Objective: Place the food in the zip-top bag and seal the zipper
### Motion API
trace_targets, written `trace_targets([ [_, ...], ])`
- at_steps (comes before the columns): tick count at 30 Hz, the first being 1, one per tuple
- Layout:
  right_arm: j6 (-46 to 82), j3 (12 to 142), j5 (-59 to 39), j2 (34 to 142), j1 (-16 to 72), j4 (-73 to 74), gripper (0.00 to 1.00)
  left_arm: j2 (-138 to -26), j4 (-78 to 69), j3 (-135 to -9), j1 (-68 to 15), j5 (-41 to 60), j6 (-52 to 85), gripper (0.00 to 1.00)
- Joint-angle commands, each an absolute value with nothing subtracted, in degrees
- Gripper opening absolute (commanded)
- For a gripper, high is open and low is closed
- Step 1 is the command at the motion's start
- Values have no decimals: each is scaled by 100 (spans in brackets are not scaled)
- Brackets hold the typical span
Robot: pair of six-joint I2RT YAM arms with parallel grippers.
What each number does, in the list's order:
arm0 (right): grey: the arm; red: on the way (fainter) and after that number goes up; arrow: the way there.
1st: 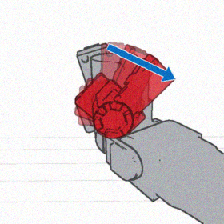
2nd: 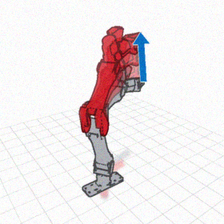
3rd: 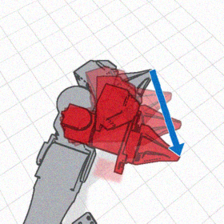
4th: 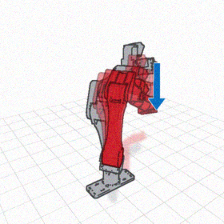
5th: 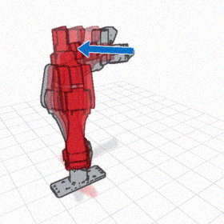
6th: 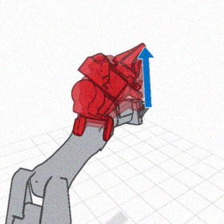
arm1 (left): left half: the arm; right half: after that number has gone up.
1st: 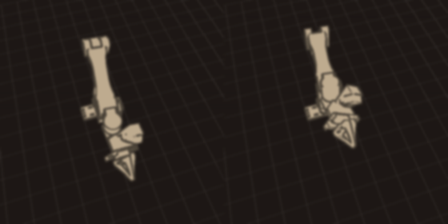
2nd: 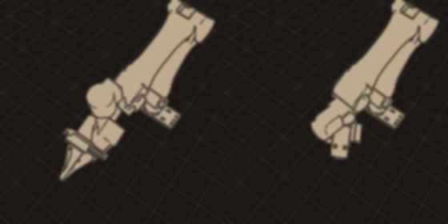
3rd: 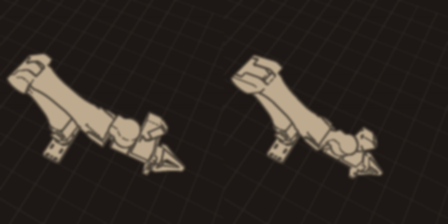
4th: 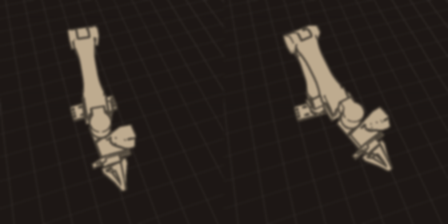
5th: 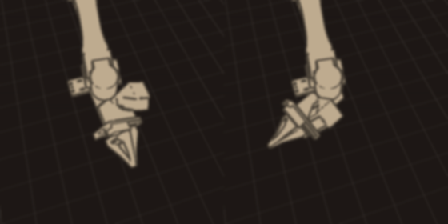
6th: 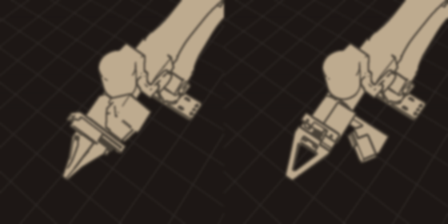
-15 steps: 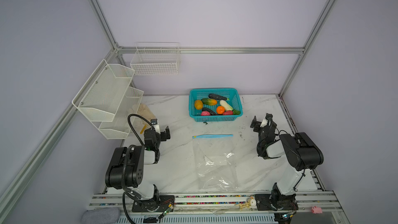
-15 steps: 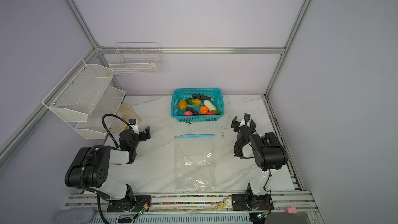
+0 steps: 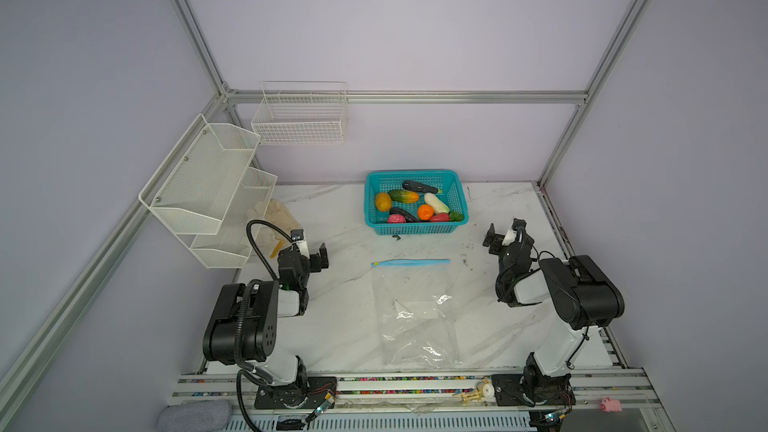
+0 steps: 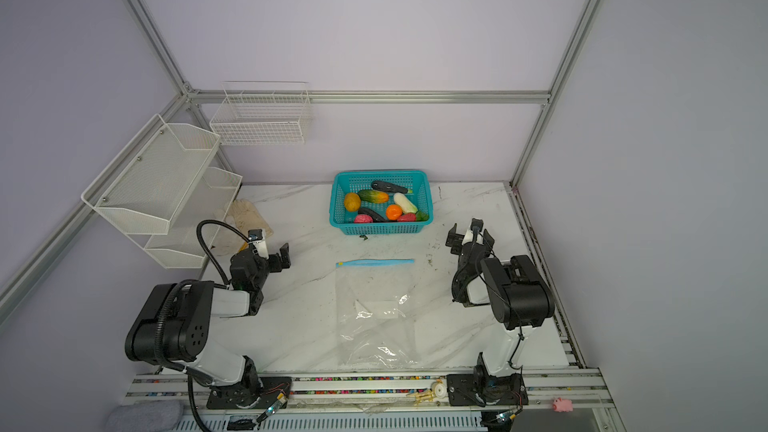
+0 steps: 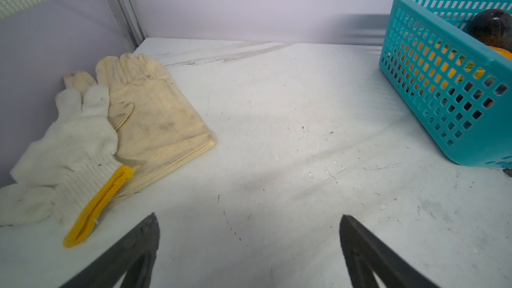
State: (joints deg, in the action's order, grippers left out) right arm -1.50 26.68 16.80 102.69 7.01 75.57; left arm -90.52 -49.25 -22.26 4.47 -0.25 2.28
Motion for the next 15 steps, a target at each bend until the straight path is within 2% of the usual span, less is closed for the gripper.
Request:
trace_targets([
  [1, -55, 2736, 1648, 10270, 664, 7629, 97, -8965, -5247, -2229, 439, 8, 123, 100],
  [15, -155, 2639, 1635, 10230, 650, 7797, 97, -8947, -5271, -2198, 441, 4, 132, 100],
])
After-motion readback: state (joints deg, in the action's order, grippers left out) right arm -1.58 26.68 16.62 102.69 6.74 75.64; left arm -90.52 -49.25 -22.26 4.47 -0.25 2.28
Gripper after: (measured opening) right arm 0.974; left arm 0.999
